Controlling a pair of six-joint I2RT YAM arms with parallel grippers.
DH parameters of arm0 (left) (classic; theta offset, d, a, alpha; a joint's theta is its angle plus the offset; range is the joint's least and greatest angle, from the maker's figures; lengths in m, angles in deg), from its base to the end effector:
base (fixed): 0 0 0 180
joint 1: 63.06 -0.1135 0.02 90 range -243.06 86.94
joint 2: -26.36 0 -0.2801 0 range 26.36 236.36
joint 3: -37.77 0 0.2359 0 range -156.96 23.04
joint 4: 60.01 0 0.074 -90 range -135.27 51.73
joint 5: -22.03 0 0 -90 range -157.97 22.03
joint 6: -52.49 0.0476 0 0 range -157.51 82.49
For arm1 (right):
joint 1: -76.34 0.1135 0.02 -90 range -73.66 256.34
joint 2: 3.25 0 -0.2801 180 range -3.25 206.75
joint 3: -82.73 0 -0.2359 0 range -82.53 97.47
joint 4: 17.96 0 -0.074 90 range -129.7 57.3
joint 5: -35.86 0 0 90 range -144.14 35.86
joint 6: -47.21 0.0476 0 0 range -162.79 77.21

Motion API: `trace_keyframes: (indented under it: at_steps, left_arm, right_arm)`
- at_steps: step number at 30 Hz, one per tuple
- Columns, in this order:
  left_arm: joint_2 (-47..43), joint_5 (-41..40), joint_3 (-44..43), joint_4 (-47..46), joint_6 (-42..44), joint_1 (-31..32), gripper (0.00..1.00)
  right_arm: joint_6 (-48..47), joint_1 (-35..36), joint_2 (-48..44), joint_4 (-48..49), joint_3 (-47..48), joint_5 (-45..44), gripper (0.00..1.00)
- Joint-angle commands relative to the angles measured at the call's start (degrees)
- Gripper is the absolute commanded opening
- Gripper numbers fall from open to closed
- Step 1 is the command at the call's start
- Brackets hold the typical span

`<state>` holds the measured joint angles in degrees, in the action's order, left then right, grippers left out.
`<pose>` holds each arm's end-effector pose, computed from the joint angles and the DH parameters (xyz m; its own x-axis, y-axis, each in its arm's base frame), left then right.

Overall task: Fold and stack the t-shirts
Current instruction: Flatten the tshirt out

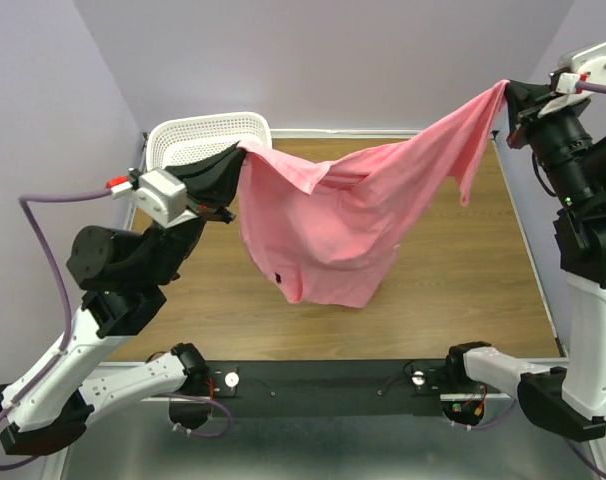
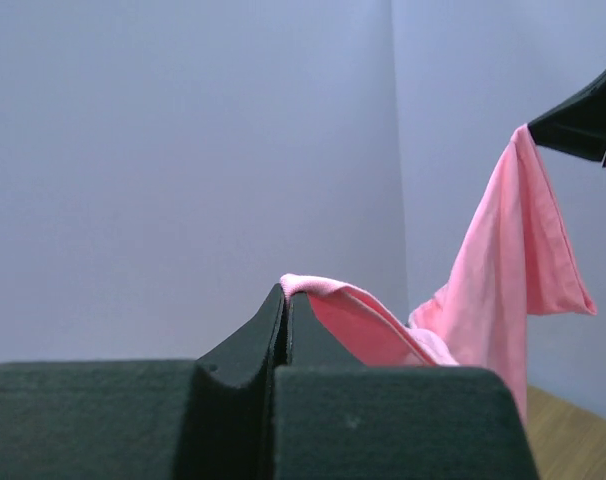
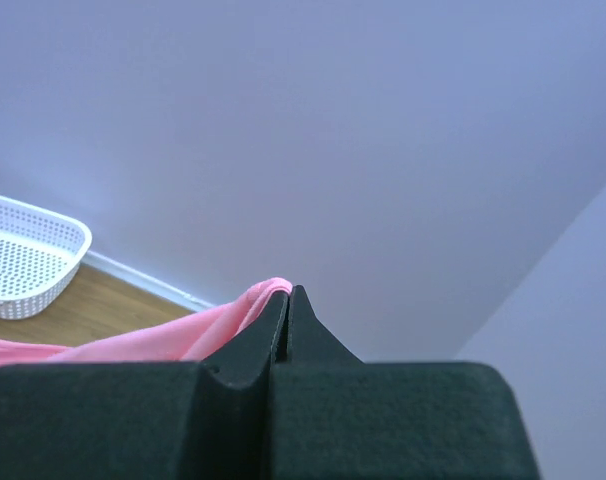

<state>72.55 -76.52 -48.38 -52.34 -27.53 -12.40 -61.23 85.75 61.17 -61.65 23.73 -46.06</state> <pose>0.0747 -0.0800 0.5318 0.4523 -0.2814 -0.8463 0.6161 0.7847 0.0683 0.1440 0.0306 0.5901 0.3027 -0.2673 -0.9148 -0.2122 0.9169 -0.3381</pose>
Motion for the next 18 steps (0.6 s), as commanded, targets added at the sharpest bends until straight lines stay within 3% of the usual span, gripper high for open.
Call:
trace_keyframes:
  at_steps: [1, 11, 18]
  left_arm:
    - [-2.25, 3.10, -2.85, -4.26, -2.06, 0.24, 0.00]
    - [-3.83, 11.62, -4.61, -6.37, -6.89, 0.24, 0.00]
    - [-1.99, 16.20, -9.08, -8.13, -9.62, 0.24, 0.00]
  right_arm:
    - [-1.25, 0.00, 0.97, -6.46, 5.62, -4.82, 0.01]
    - [-2.66, 0.08, 1.32, -10.51, 18.00, -7.72, 0.01]
    - [-3.18, -0.01, 1.41, -11.13, 21.44, -10.54, 0.00]
